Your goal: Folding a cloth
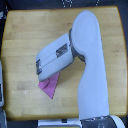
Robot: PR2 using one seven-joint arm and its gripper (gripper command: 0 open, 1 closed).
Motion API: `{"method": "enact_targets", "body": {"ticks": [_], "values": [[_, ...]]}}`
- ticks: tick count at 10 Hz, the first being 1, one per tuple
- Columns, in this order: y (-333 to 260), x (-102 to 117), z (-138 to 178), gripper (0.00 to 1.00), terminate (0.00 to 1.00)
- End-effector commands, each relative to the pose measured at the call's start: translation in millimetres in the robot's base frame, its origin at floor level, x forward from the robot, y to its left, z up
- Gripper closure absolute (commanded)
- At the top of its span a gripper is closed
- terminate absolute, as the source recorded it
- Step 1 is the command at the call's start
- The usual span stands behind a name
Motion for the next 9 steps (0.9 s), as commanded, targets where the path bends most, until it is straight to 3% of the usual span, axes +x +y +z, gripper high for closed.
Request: {"method": "enact_targets", "body": {"ticks": [1,9], "values": [[-5,8,3,0.00,0.00],[-18,-1,12,0.00,0.00]]}}
